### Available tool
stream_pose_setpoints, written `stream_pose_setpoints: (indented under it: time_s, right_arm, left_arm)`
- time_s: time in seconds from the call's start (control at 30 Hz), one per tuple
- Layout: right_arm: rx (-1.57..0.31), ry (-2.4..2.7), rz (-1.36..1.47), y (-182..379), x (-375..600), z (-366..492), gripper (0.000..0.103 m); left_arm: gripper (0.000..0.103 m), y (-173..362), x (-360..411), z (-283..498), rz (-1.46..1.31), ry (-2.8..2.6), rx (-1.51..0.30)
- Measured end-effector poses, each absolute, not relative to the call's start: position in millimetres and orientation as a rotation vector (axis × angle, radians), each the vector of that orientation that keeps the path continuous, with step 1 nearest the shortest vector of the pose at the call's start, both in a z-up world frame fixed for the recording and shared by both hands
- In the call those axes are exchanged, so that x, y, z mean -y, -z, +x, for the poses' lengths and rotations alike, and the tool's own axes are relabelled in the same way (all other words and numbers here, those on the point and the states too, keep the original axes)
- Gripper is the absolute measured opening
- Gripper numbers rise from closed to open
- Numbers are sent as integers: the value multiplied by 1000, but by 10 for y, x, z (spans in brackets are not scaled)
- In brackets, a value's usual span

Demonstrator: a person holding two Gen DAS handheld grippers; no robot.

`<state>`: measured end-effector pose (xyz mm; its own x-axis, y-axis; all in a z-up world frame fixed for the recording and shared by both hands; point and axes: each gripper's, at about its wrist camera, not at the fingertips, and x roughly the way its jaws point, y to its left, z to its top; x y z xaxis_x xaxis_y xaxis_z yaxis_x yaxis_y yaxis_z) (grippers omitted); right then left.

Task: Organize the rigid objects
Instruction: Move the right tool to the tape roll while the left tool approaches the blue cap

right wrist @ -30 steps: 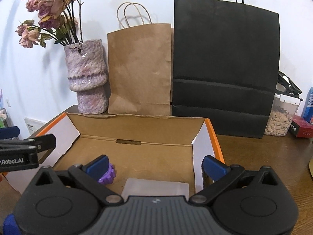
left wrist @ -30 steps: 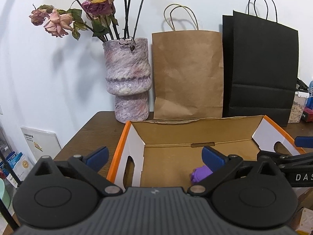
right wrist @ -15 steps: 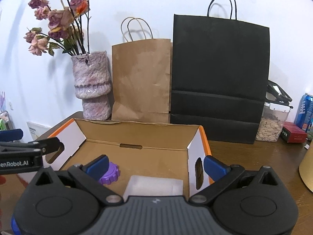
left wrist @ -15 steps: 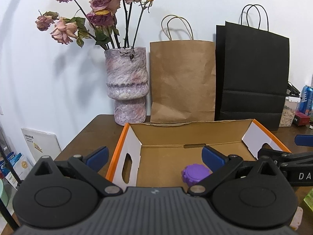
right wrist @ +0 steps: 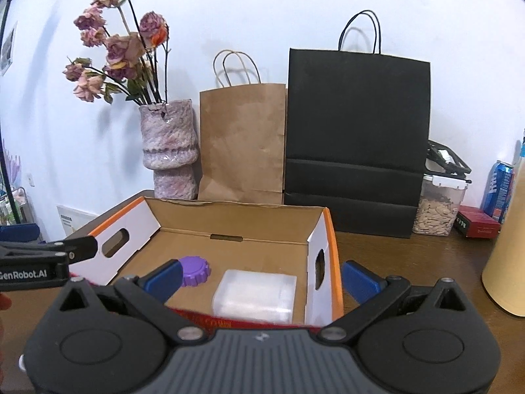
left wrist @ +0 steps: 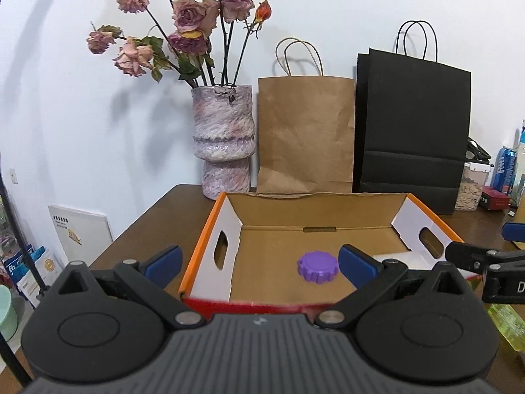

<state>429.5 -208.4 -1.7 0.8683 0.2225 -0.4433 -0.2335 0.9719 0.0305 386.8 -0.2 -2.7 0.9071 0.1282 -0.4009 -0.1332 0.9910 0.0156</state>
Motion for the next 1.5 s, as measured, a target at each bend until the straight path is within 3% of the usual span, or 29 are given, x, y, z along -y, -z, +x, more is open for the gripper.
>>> stream_pose_setpoints:
  time_s: [0.73, 1.37, 1.5]
  right_arm:
    - [-434, -251, -54, 123, 2591, 3265, 103]
    - [-481, -289, -167, 498, 2400, 2651, 103]
    - [-483, -294, -189, 543, 2335, 2614, 99]
  left_arm:
    - [103, 262, 430, 3028, -21, -92, -468]
    - [103, 515, 471, 2595, 22, -67, -488]
    - [103, 558, 441, 2534, 30, -54, -490]
